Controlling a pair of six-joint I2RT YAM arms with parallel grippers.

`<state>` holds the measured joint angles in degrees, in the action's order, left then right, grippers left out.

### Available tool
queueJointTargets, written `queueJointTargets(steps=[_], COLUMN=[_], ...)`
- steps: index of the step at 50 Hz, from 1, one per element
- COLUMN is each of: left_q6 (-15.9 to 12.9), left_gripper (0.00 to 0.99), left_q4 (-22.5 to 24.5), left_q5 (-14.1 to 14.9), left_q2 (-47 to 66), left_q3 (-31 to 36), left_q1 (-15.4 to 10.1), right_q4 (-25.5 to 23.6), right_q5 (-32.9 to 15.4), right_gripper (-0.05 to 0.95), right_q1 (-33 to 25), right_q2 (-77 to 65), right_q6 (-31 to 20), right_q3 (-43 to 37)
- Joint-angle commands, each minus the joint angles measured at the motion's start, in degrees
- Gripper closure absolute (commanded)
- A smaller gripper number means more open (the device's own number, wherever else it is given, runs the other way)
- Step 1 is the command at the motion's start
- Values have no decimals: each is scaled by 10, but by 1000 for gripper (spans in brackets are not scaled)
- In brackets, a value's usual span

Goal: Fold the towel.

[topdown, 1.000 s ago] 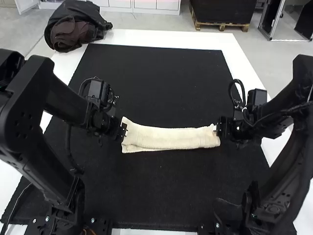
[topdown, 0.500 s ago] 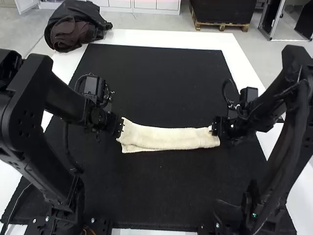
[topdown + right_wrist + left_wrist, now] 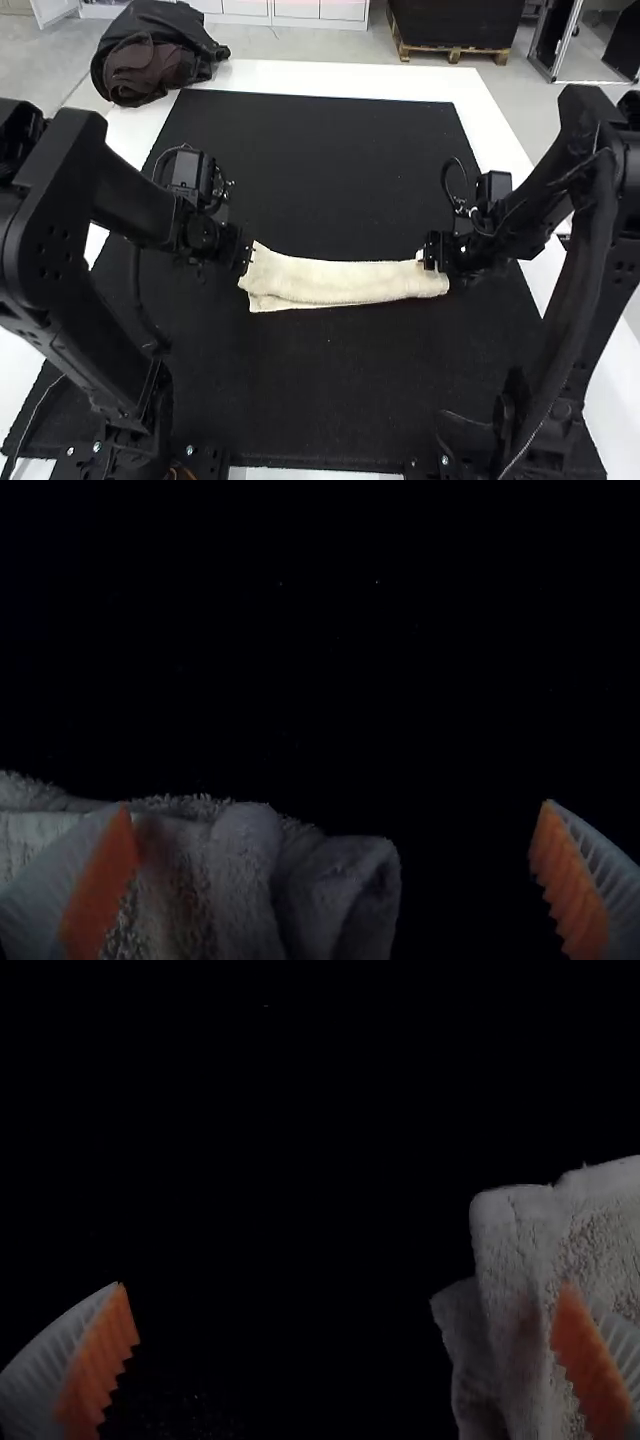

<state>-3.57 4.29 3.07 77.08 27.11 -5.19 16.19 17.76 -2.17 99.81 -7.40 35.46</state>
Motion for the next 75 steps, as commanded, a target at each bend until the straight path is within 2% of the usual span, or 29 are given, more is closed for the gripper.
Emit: queueJointTargets(steps=[1, 5, 11, 14, 17, 18, 24, 35, 43, 52, 58, 71, 75], left_q6=[6, 6, 6, 6, 6, 6, 6, 17, 21, 21, 22, 22, 22], left_gripper=[28, 28, 28, 28, 28, 28, 28, 28, 28, 28, 28, 28, 28], left_q4=[0, 1, 1, 3, 4, 4, 3, 5, 7, 6, 9, 9, 9], left_q5=[11, 11, 11, 11, 11, 11, 11, 11, 11, 11, 11, 11, 11], left_q2=[2, 3, 2, 2, 3, 3, 3, 3, 4, 7, 11, 16, 16], left_q3=[18, 18, 18, 18, 19, 18, 19, 27, 34, 34, 35, 34, 34], left_q1=[5, 5, 5, 5, 5, 5, 8, 33, 55, 55, 55, 56, 56], right_q4=[3, 2, 0, -2, -1, 0, -2, -9, -29, -77, -113, -161, -162], right_q5=[-4, -4, 2, 5, 25, 31, 36, 40, 42, 54, 66, 95, 101], right_gripper=[-7, 52, 266, 487, 880, 928, 921, 921, 923, 923, 923, 923, 923], right_q1=[11, 16, 24, 26, 24, 24, 24, 0, -34, -47, -38, 17, 47], right_q2=[12, 12, 12, 13, 13, 12, 13, 0, -40, -77, -101, -138, -145], right_q6=[5, 5, 5, 5, 3, 3, 5, 3, 9, 7, 9, 56, 81], right_q3=[10, 8, 6, 2, -2, -4, -8, -3, 14, 36, 46, 75, 80])
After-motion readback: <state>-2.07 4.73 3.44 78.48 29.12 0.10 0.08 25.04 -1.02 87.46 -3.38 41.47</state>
